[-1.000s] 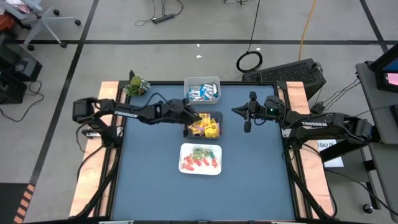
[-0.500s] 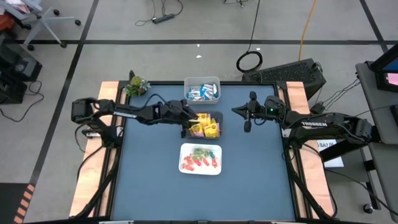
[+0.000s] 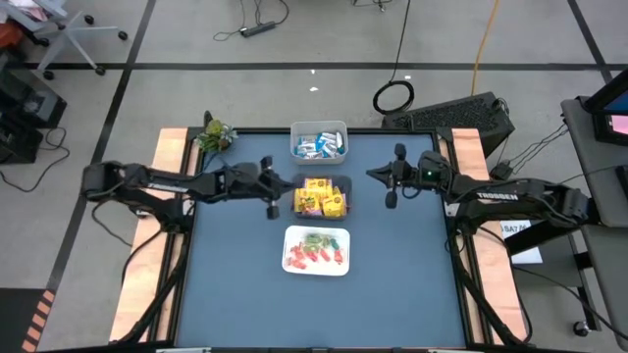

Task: Sort candy
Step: Return to Home Position

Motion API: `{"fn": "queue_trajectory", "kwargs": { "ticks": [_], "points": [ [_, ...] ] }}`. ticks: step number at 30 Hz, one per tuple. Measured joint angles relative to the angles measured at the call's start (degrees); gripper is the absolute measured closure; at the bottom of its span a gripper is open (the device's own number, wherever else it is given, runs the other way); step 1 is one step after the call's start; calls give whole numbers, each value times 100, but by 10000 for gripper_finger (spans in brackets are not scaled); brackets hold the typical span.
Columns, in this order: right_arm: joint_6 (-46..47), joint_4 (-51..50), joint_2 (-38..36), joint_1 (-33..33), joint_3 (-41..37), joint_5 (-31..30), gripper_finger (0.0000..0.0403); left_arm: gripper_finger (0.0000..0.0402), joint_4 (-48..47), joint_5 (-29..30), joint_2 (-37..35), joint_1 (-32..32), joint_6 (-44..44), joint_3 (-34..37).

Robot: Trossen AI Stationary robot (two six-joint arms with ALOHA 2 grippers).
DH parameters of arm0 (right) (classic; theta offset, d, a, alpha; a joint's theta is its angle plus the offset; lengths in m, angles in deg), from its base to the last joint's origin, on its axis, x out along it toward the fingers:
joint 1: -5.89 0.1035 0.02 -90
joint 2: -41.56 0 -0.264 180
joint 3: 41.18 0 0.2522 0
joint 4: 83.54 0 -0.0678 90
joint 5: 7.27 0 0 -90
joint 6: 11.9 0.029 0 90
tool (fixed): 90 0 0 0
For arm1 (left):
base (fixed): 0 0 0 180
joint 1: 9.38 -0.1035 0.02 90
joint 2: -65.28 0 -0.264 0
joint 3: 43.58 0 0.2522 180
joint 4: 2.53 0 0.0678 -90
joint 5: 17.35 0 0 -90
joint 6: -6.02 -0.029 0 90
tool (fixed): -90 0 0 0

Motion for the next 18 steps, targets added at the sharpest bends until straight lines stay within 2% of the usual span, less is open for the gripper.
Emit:
{"fn": "queue_trajectory", "kwargs": {
  "ticks": [5,9,14,18],
  "points": [
    [-47,-5,-156,234,-163,-31,403,392,196,0,-880,17,25,608],
    [97,303,-552,396,-690,-190,403,389,233,-2,-1715,17,33,1009],
    [360,714,-1381,493,-1406,-155,403,389,214,-2,-2726,15,45,1491],
    [451,112,-2056,517,-1413,-136,403,389,253,-4,-3459,15,131,1880]
  ]
}}
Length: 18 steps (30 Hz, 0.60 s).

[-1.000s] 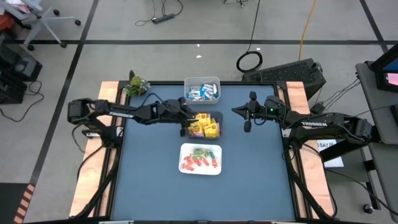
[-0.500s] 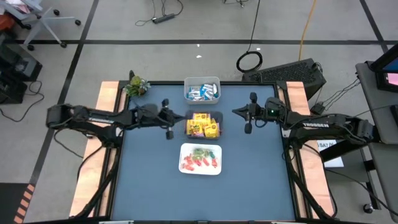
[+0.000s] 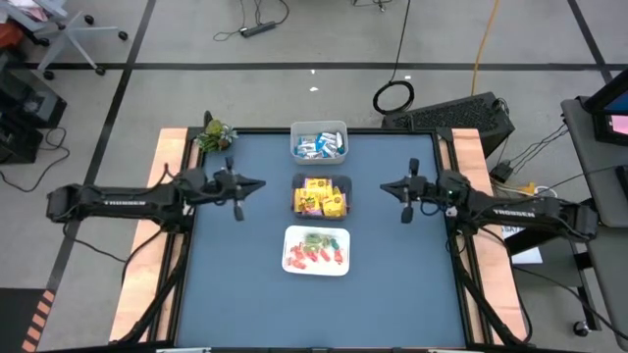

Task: Sort candy
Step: Return to Home Position

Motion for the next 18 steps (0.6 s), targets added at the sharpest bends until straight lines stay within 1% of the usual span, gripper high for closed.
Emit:
{"fn": "queue_trajectory", "kwargs": {
  "ticks": [5,10,13,18],
  "points": [
    [81,-769,-674,-2,-10,10,403,389,-2,33,-872,2,45,584],
    [133,-1174,-1204,0,-19,-3,403,389,-191,177,-1837,2,23,992],
    [106,-1438,-1483,-2,-19,-10,403,389,-763,181,-2484,2,59,1115],
    [103,-1899,-1897,-2,-19,-14,403,389,-1799,197,-3697,2,104,1123]
  ]
}}
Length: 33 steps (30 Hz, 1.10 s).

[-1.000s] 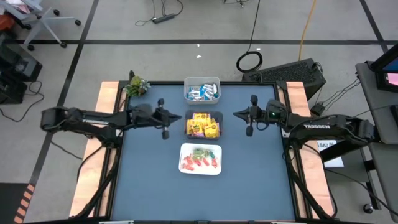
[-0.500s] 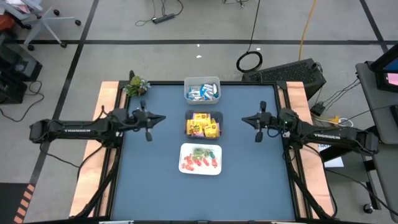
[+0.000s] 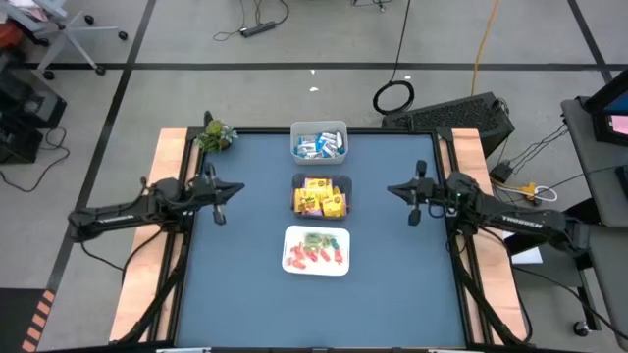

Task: Sort candy
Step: Return to Home Position

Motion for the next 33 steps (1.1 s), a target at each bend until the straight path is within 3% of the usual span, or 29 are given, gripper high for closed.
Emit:
{"fn": "queue_trajectory", "kwargs": {
  "ticks": [5,21,28,33],
  "points": [
    [15,-353,-430,2,0,-47,403,389,-538,205,-297,-1,-1,-11],
    [12,-1027,-1576,0,7,-356,403,388,-638,603,-297,-4,-172,-8],
    [-238,-1095,-1722,147,7,-1264,403,388,-940,1030,-297,-7,233,-127],
    [-170,-1035,-1724,221,7,-1585,403,388,-824,1291,-297,-7,255,-140]
  ]
}}
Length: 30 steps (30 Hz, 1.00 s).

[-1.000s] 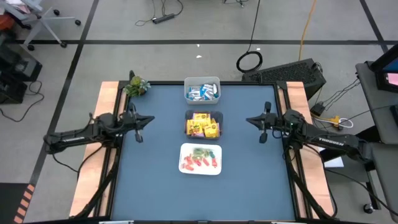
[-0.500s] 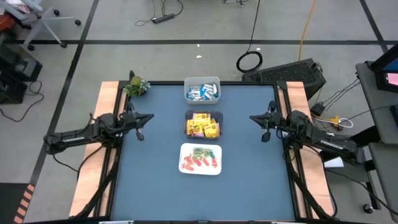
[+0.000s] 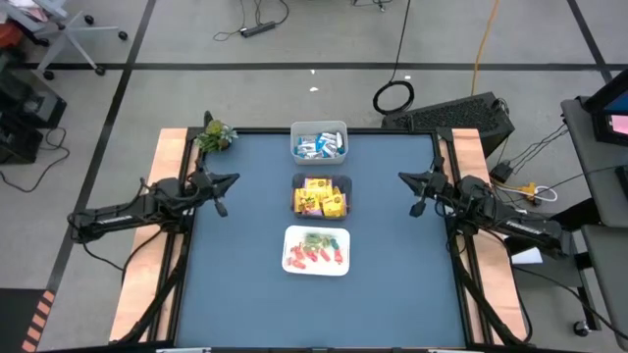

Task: Sort candy
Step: Return to Home Position

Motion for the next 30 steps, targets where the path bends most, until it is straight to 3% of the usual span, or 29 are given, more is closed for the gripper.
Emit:
{"fn": "queue_trajectory", "kwargs": {
  "ticks": [5,10,30],
  "points": [
    [74,345,0,89,-4,-158,403,388,-44,78,0,2,-13,39],
    [38,388,2,139,-2,-743,403,388,-40,108,0,2,12,42],
    [-117,123,12,139,-2,-816,403,388,-26,107,28,1,301,50]
  ]
}}
